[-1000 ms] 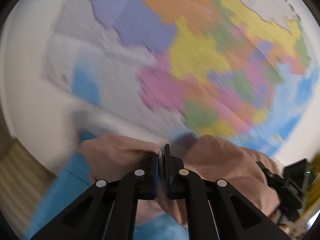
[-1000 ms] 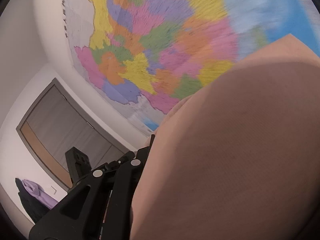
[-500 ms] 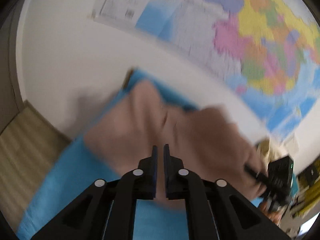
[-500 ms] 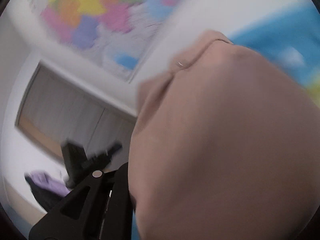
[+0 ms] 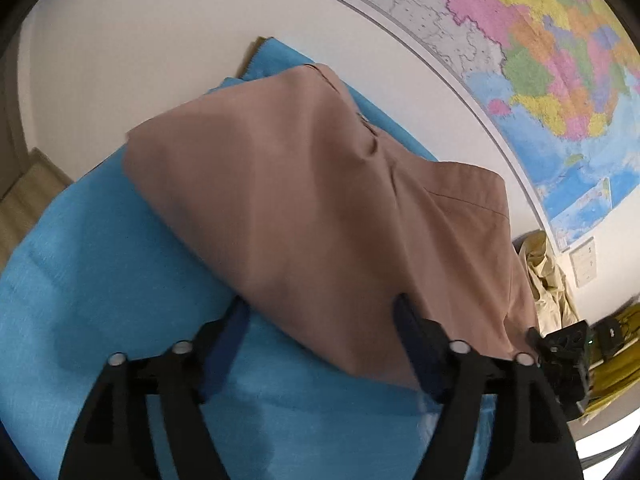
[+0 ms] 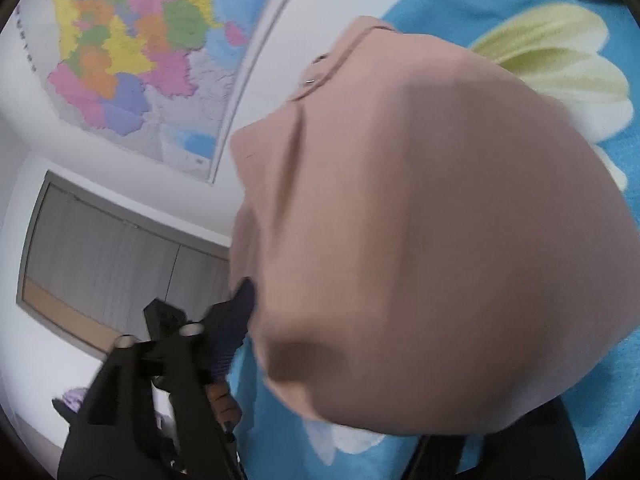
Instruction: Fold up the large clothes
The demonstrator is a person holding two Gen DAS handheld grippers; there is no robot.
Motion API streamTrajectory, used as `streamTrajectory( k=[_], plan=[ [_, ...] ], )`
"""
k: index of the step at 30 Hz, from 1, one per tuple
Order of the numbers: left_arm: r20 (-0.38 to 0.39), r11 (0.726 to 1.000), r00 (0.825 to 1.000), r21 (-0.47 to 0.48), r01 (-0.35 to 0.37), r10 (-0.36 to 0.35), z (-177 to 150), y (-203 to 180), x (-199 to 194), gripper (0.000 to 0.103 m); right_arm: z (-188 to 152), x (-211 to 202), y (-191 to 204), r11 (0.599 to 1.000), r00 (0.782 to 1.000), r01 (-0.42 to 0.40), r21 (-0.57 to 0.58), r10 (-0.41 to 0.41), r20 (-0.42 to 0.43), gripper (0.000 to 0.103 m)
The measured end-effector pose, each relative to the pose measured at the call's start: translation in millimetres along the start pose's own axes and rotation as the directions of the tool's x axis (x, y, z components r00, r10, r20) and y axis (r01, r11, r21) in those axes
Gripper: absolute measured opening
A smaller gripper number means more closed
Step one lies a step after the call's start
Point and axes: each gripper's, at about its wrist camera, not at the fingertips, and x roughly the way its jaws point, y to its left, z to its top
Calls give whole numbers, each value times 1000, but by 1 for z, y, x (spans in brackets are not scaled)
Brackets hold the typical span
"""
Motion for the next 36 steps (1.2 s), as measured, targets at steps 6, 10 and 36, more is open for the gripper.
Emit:
streamTrajectory(
  k=[6, 10, 36],
  plan=[
    [6, 997, 999, -65, 44, -43, 25, -6, 26, 96, 5, 14, -2, 1000, 1000, 18, -15, -18, 20, 72],
    [13, 996, 998, -66, 58, -57, 44, -15, 46, 96, 17, 21, -5, 1000, 996, 23, 5, -24, 86, 75],
    [269, 994, 957, -40, -103, 110, 155, 26, -13, 14, 67, 135, 83, 964, 980, -198, -179, 195, -33, 14]
  ],
)
